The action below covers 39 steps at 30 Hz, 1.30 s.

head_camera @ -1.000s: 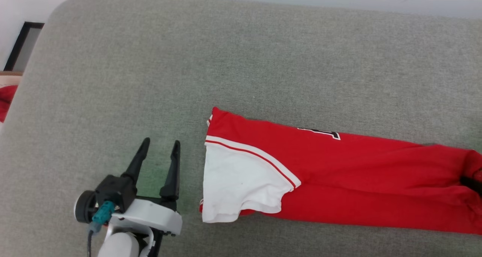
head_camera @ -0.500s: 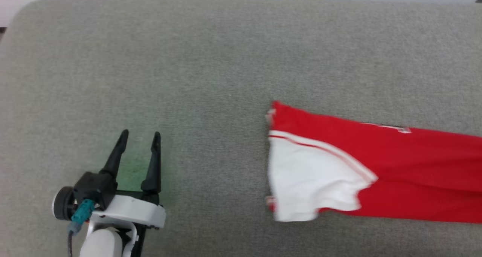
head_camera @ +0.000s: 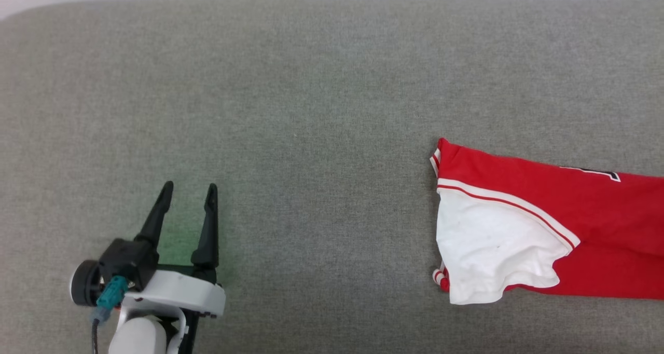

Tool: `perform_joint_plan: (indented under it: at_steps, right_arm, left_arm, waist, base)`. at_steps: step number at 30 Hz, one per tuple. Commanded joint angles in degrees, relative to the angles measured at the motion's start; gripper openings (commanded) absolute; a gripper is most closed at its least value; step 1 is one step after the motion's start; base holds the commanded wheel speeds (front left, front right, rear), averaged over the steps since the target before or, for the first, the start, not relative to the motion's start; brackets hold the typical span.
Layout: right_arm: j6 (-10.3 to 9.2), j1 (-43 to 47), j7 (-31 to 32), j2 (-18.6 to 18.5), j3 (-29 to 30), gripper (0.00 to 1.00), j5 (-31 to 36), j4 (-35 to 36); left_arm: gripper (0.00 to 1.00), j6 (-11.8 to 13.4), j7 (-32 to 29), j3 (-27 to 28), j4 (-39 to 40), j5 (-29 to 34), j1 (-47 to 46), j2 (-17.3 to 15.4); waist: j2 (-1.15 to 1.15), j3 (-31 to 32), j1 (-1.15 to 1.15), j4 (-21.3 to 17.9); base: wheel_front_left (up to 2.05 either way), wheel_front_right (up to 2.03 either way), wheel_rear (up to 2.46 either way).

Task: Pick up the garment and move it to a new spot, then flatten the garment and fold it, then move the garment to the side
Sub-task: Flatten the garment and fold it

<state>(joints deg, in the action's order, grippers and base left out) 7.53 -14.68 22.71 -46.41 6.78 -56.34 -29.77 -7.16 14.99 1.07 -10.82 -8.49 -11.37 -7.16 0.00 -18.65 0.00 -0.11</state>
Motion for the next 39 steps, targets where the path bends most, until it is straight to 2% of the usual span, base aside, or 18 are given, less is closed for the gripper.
perform_joint_plan:
  at_steps: [1, 7, 12, 17, 22, 26, 34, 39]
  right_arm:
    - [-0.07, 1.1, 0.41, 0.14, -0.84, 0.0, 0.8, 1.6]
    - [-0.07, 4.83, 4.71, 2.86, -5.38, 0.0, 2.26, 18.1]
    - [-0.06, 5.6, 10.81, 7.15, -10.36, 0.0, 0.13, 33.85]
    - [-0.06, 1.94, 14.8, 11.01, -15.32, 0.0, 1.79, 41.31]
    - [-0.06, -1.68, 16.45, 14.06, -19.44, 0.0, 4.09, 42.56]
    - [-0.06, -3.82, 16.63, 16.06, -22.7, 0.0, 5.0, 40.95]
    - [-0.06, -7.25, 14.09, 18.83, -30.92, 0.0, 5.05, 29.59]
    - [-0.06, -9.64, 10.84, 18.45, -34.62, 0.0, 5.36, 24.12]
  left_arm:
    - [1.0, -0.33, 0.2, 0.26, -0.16, 0.05, 0.56, 0.3]
    - [1.0, -0.34, 0.2, -0.13, -1.25, -0.66, 1.44, 1.42]
    - [1.0, -0.35, 0.2, -0.52, -1.61, -1.28, 2.03, 2.34]
    - [1.0, -0.36, 0.2, -1.13, -1.76, -1.67, 2.02, 2.72]
    - [1.0, -0.36, 0.2, -1.74, -1.75, -2.05, 1.35, 3.05]
    - [1.0, -0.36, 0.2, -1.98, -1.89, -2.25, 1.21, 3.35]
    - [1.0, -0.37, 0.2, -2.93, -1.96, -3.17, 0.65, 3.88]
    - [1.0, -0.37, 0.2, -3.64, -2.24, -3.67, -0.17, 4.02]
  waist:
    - [0.0, 0.86, 0.0, -0.03]
    - [0.0, 2.83, 0.0, 0.74]
    - [0.0, 3.47, 0.0, 2.4]
    - [0.0, 3.36, 0.0, 4.56]
    - [0.0, 3.29, 0.0, 7.06]
    - [0.0, 3.05, 0.0, 8.33]
    - [0.0, 2.36, 0.0, 9.4]
    - [0.0, 2.13, 0.0, 10.08]
  base:
    - [0.0, 0.0, 0.0]
    - [0.0, 0.0, 0.0]
    - [0.0, 0.0, 0.0]
    - [0.0, 0.0, 0.0]
    - [0.0, 0.0, 0.0]
    - [0.0, 0.0, 0.0]
    - [0.0, 0.0, 0.0]
    - [0.0, 0.0, 0.0]
